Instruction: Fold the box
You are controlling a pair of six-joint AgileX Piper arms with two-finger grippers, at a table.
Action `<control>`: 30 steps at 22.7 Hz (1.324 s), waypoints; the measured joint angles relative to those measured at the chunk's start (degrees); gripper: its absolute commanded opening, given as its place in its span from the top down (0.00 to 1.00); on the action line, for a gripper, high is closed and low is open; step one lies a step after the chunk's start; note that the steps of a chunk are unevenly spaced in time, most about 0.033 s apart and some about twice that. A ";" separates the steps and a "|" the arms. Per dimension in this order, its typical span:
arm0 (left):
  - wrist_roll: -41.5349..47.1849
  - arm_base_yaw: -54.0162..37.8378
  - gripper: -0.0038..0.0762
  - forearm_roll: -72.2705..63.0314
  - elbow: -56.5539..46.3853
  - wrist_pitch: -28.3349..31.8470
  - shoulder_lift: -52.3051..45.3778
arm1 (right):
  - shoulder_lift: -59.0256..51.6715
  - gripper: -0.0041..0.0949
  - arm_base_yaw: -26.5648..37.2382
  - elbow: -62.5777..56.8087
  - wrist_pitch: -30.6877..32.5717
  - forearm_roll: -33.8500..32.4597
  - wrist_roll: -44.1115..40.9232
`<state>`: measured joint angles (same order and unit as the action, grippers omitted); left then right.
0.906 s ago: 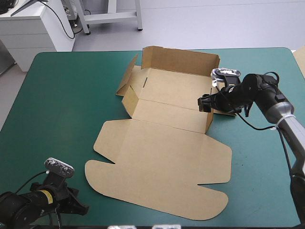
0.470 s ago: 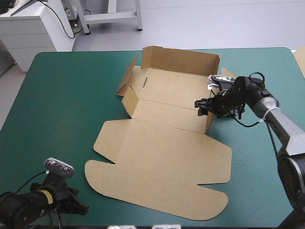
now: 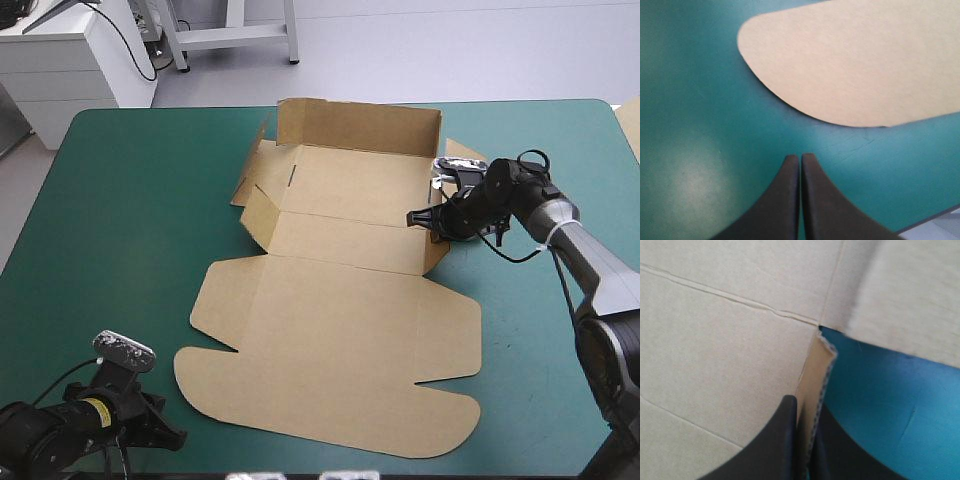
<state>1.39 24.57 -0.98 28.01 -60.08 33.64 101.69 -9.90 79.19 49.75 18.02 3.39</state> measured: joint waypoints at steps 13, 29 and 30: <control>0.00 0.00 0.96 0.02 0.00 0.00 0.00 | 0.00 0.98 0.00 10.69 5.09 -2.21 28.19; 0.00 0.00 0.96 0.02 0.00 0.04 0.00 | 5.62 0.98 -4.60 11.12 -7.20 -2.81 63.76; 0.00 0.00 0.96 0.02 0.00 0.04 0.00 | 5.95 0.98 -5.42 11.12 -7.71 -2.81 65.00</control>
<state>1.39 24.57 -0.96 28.01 -60.04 33.64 107.64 -15.33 90.31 42.03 15.21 68.39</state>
